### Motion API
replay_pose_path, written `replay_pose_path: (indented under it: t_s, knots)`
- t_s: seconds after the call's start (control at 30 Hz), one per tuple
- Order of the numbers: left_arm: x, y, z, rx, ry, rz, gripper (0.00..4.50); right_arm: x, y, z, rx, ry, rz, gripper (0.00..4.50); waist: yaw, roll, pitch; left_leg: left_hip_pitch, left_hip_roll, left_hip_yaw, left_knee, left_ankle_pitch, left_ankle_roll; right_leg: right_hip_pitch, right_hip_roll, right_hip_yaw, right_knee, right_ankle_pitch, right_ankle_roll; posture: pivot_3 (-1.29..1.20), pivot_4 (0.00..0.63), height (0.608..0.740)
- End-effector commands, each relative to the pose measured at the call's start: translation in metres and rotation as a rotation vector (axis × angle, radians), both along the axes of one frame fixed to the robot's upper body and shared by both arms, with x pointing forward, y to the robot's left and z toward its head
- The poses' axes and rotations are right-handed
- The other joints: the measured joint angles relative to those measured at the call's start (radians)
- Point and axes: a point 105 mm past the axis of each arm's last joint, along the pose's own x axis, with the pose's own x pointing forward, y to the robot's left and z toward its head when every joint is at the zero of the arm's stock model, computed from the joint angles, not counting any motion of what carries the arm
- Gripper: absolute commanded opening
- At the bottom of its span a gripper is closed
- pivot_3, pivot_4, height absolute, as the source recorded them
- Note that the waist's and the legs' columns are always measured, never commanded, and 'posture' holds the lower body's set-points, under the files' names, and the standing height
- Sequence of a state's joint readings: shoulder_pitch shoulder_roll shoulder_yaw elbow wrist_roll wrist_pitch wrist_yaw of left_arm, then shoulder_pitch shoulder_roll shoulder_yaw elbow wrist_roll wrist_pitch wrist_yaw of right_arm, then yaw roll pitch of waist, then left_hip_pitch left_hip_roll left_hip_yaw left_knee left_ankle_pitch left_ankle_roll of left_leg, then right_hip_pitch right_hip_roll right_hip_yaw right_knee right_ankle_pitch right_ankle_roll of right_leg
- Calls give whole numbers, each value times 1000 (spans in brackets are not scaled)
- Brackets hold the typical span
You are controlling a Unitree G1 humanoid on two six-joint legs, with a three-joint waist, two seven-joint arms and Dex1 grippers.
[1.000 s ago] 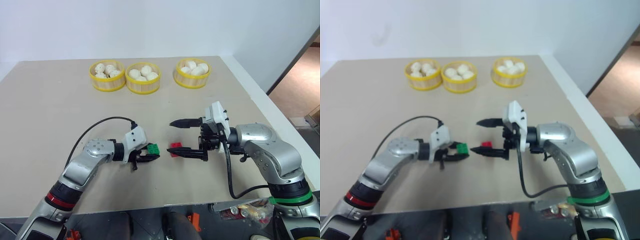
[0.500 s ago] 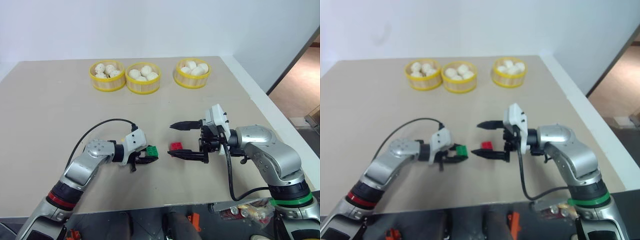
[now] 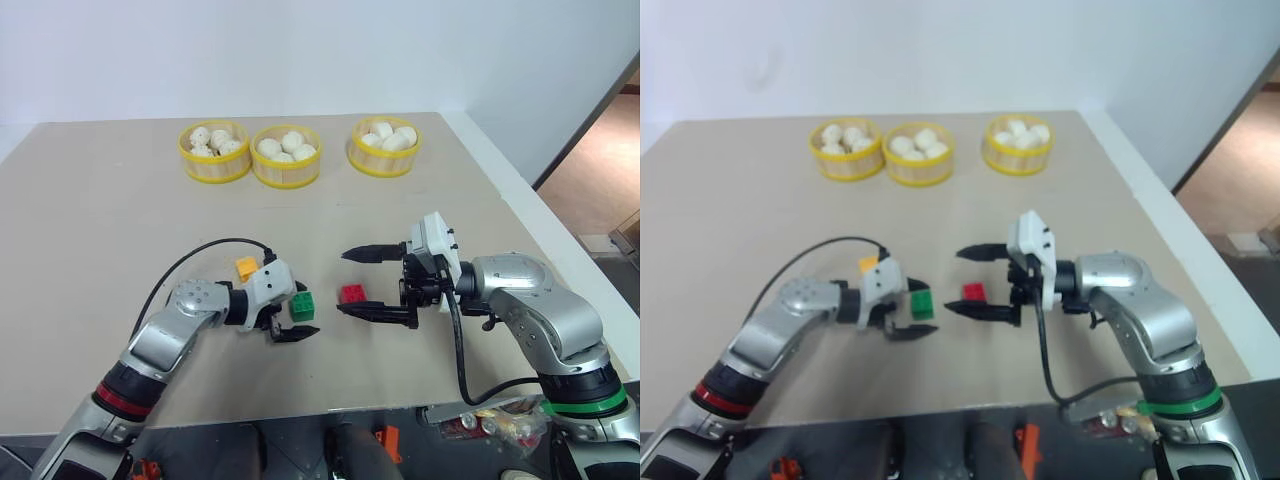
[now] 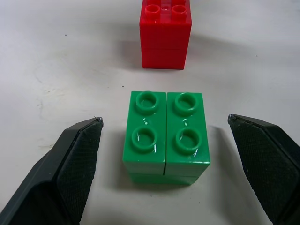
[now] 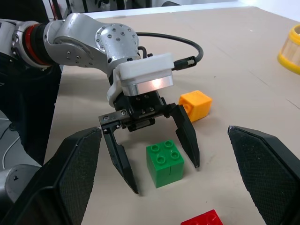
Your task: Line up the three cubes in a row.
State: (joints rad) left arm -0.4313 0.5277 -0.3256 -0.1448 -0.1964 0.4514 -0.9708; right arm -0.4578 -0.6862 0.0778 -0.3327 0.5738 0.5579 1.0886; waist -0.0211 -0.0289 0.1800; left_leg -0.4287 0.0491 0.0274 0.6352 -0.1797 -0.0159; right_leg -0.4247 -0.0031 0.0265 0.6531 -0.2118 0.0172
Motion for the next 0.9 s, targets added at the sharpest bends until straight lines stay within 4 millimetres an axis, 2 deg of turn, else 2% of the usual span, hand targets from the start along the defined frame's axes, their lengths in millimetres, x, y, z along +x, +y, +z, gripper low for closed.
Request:
replay_pose_path:
  t_s: [0.03,0.17,0.33,0.5,0.63,0.8,0.9]
  knots:
    - [-6,-5,11,-19,-44,-32,4446,-5,3,7,-1,-49,30,4500,0,0,0,0,0,0,0,0,0,0,0,0,0,0,0,0,150,740]
    - [-7,-2,15,-41,-44,-8,4446,-5,3,7,-1,-50,30,4500,0,0,0,0,0,0,0,0,0,0,0,0,0,0,0,0,150,740]
    - [-4,14,36,-120,-83,44,4446,-5,2,6,-8,-48,29,4500,0,0,0,0,0,0,0,0,0,0,0,0,0,0,0,0,150,740]
    - [2,39,50,-156,-121,115,4446,-4,1,6,-6,-46,26,4500,-1,0,0,0,0,0,0,0,0,0,0,0,0,0,0,0,150,740]
    - [2,48,62,-243,-121,151,4446,-4,1,6,-8,-44,28,4500,0,0,0,0,0,0,0,0,0,0,0,0,0,0,0,0,150,740]
    - [3,56,58,-335,-122,265,4446,-3,1,6,-7,-43,27,4500,0,0,0,0,0,1,0,0,0,0,-1,0,0,0,0,0,150,740]
    - [17,74,51,-331,-171,423,4446,-4,0,6,-8,-43,25,4500,0,0,0,0,0,0,0,0,0,0,0,0,0,0,0,0,150,740]
